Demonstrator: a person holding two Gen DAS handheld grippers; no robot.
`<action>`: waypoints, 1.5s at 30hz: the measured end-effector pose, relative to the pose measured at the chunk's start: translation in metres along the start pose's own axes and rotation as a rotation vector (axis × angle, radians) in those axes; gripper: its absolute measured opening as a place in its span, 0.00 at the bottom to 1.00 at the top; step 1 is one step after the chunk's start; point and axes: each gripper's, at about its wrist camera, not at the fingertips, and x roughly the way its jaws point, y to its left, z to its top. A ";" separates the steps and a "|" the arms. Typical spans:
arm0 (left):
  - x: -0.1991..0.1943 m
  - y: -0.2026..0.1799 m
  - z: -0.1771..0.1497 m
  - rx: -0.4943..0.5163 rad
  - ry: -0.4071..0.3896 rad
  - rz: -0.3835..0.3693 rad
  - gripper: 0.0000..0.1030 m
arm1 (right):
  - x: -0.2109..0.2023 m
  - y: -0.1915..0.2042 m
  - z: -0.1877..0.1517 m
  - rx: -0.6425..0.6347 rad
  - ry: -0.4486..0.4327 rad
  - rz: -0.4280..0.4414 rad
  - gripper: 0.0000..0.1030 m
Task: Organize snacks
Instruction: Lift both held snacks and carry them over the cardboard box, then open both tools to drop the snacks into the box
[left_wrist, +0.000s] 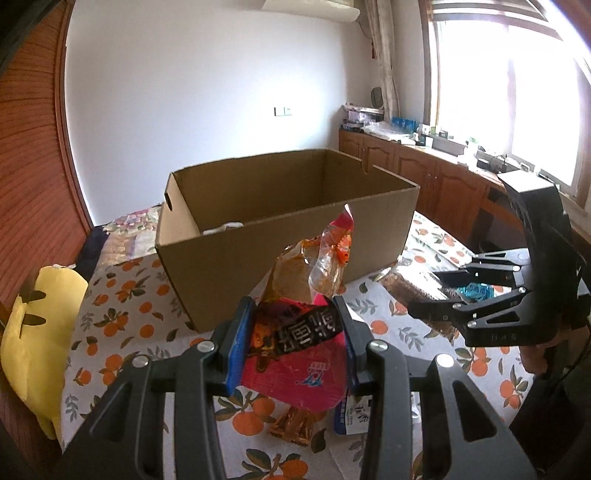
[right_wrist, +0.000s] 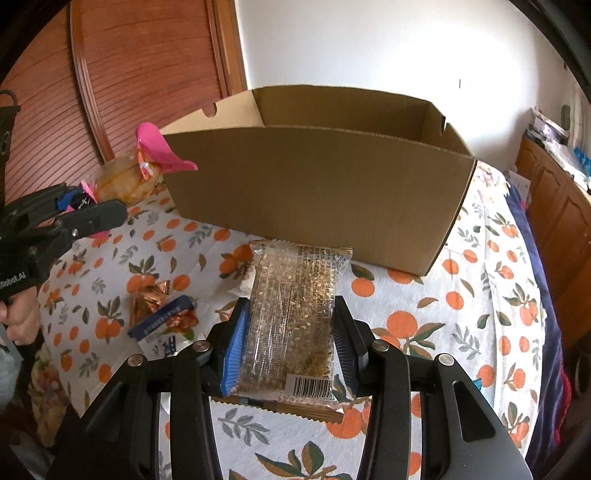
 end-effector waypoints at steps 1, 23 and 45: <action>-0.001 0.001 0.001 -0.002 -0.005 0.001 0.38 | -0.001 0.000 0.001 0.001 -0.003 0.002 0.42; 0.007 0.013 0.064 -0.007 -0.129 0.026 0.39 | -0.047 -0.008 0.077 -0.048 -0.222 -0.061 0.42; 0.097 0.054 0.102 -0.023 -0.057 0.049 0.39 | 0.041 -0.045 0.149 -0.039 -0.226 -0.025 0.42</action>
